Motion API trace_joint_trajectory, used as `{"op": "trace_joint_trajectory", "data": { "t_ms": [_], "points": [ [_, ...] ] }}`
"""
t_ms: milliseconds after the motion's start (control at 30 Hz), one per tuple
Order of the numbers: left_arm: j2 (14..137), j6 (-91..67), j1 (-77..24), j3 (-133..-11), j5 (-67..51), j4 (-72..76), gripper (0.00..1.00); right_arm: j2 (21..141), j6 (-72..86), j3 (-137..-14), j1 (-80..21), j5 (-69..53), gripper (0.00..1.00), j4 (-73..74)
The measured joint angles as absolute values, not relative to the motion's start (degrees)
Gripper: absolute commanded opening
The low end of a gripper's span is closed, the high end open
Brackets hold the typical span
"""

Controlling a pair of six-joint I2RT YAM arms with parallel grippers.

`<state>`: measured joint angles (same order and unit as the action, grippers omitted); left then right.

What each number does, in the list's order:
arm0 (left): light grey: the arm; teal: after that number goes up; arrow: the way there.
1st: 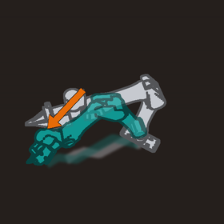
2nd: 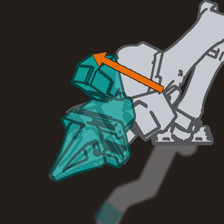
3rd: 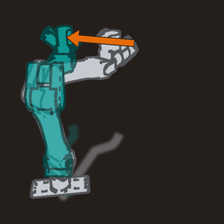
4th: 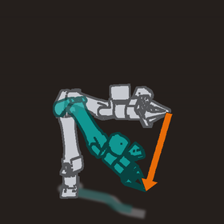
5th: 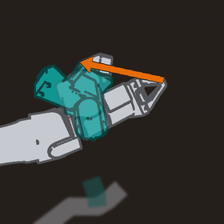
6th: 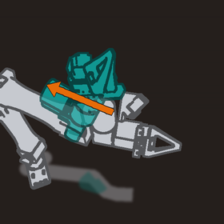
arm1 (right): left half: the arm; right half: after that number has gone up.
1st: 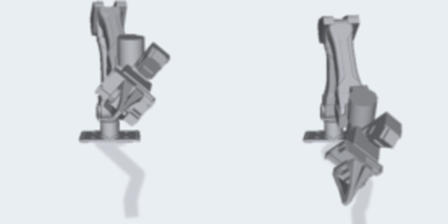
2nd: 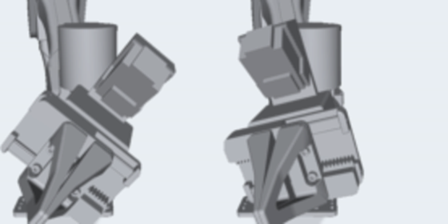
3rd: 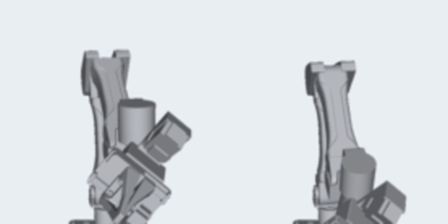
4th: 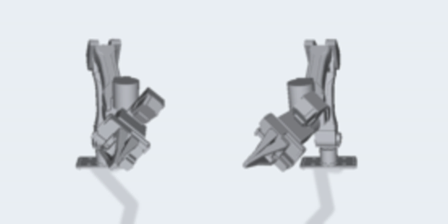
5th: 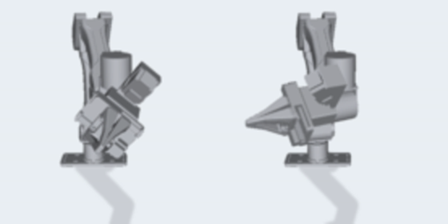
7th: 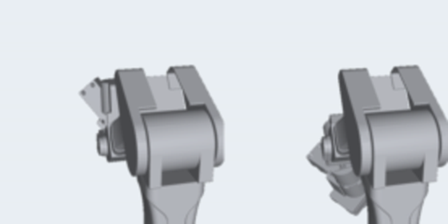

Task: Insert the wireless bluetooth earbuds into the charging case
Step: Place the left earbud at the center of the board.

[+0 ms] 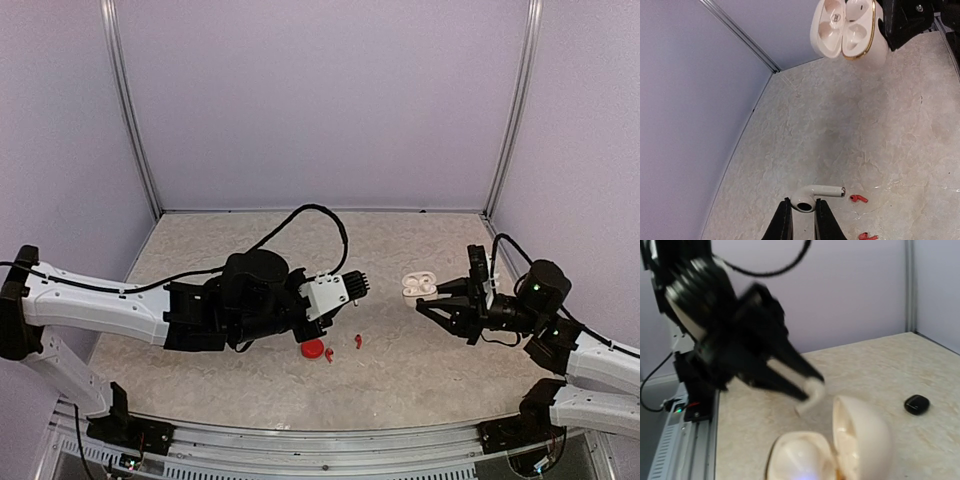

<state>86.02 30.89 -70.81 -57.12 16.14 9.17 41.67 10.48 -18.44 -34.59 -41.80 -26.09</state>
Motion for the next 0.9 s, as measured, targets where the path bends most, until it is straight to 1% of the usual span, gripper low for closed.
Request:
{"op": "trace_joint_trajectory", "data": {
  "t_ms": [467,667,900],
  "points": [
    [83.1,41.7,-80.2,-59.0,28.2,10.7,0.14,46.3,7.1,-17.9,-38.7,-48.2,0.0,-33.8],
    [83.1,45.7,-83.1,-59.5,31.8,12.2,0.14,47.4,6.2,-17.9,-40.2,-48.0,0.0,-34.2],
    [83.1,48.4,-83.9,-59.6,33.7,13.3,0.14,51.3,9.4,-19.4,-40.8,-45.5,0.0,-34.1]
  ]
}}
